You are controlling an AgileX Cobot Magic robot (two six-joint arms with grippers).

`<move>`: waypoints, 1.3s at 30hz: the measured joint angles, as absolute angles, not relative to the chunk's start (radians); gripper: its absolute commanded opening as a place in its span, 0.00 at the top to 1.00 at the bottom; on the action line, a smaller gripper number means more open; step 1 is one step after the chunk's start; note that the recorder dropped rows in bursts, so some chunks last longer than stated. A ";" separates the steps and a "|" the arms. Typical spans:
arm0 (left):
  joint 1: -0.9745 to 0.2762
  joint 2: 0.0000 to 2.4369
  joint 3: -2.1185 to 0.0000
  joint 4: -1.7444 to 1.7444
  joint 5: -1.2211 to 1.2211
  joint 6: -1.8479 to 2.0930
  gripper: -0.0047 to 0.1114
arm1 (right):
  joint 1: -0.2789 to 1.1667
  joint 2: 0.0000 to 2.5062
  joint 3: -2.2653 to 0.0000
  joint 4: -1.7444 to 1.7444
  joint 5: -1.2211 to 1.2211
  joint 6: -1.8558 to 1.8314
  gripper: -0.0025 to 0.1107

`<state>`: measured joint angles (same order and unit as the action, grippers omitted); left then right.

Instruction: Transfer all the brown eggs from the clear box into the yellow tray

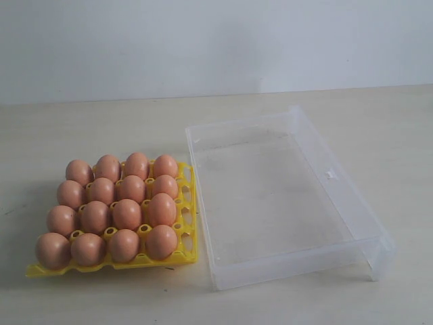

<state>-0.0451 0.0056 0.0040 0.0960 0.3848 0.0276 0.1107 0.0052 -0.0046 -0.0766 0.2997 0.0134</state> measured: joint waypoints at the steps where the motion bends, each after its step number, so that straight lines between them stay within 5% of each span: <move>1: -0.045 0.006 0.004 0.096 0.385 0.028 0.96 | 0.111 0.005 -0.005 -0.077 0.300 0.013 0.98; 39: -0.045 0.006 0.004 0.096 0.385 0.028 0.96 | 0.111 0.005 -0.005 -0.077 0.300 0.000 0.98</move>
